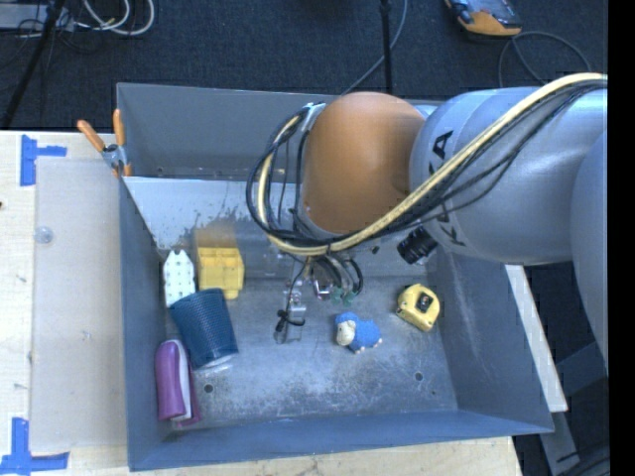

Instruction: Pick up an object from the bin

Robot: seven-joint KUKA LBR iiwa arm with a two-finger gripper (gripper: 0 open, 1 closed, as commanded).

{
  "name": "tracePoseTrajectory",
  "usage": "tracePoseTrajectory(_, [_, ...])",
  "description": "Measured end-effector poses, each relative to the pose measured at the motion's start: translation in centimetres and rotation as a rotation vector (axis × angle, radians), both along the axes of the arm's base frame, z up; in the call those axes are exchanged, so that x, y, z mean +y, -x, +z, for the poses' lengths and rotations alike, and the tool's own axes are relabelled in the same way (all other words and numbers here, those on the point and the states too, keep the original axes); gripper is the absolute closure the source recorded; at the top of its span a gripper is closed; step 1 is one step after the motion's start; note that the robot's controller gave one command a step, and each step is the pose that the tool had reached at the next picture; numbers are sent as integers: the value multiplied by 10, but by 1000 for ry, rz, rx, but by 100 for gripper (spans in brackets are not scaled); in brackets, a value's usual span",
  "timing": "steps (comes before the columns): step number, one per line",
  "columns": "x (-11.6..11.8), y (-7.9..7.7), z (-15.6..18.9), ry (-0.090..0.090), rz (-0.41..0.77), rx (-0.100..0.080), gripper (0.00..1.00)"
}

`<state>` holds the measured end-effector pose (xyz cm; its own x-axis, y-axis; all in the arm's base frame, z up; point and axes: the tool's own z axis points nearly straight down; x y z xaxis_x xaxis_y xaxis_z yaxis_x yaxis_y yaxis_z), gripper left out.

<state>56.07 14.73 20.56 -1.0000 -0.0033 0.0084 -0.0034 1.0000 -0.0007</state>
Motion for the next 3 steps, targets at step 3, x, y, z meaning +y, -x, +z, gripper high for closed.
tracePoseTrajectory(3, [53,-49,-80,5,24,7,0])
